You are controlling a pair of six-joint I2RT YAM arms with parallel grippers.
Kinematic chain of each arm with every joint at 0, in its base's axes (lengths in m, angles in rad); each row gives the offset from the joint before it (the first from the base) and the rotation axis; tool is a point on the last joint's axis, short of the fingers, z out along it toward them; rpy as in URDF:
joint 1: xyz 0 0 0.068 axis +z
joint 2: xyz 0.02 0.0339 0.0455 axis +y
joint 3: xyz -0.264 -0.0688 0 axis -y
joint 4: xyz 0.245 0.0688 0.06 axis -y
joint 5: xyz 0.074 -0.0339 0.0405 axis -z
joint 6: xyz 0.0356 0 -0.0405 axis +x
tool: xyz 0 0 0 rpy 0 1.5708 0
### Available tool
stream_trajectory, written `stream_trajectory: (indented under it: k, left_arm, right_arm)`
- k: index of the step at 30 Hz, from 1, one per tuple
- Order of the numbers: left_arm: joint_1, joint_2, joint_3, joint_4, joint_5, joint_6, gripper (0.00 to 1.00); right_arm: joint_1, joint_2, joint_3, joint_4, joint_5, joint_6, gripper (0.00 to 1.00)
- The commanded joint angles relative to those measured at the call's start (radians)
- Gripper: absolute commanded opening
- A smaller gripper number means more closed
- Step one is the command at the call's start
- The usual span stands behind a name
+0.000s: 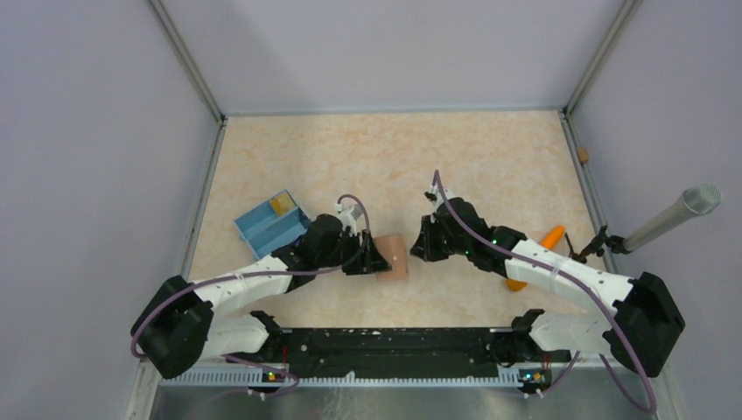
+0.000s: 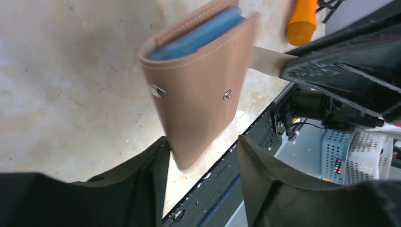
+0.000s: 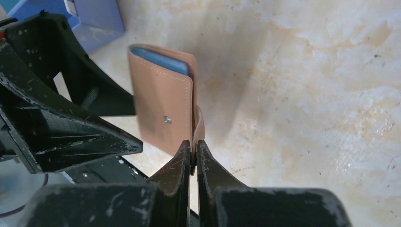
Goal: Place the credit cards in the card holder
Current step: Open the card holder.
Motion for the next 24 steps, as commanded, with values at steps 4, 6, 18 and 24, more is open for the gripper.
stream_trajectory:
  k: [4,6,18,24]
  left_arm:
    - [-0.065,0.111,0.022,0.084,-0.085,0.044,0.78]
    - [-0.084,0.135,0.013,0.148,-0.080,0.025,0.81]
    - [-0.133,0.202,0.048,0.211,-0.124,0.012,0.88]
    - [-0.158,0.214,0.090,0.111,-0.204,0.072,0.85]
  right_arm:
    - [0.011,-0.069,-0.079,-0.083,-0.046,0.042,0.00]
    - [0.011,-0.073,-0.098,-0.077,-0.059,0.053,0.00]
    - [0.013,-0.134,-0.104,-0.065,-0.094,0.077,0.00]
    - [0.013,-0.147,-0.099,-0.061,-0.093,0.080,0.00]
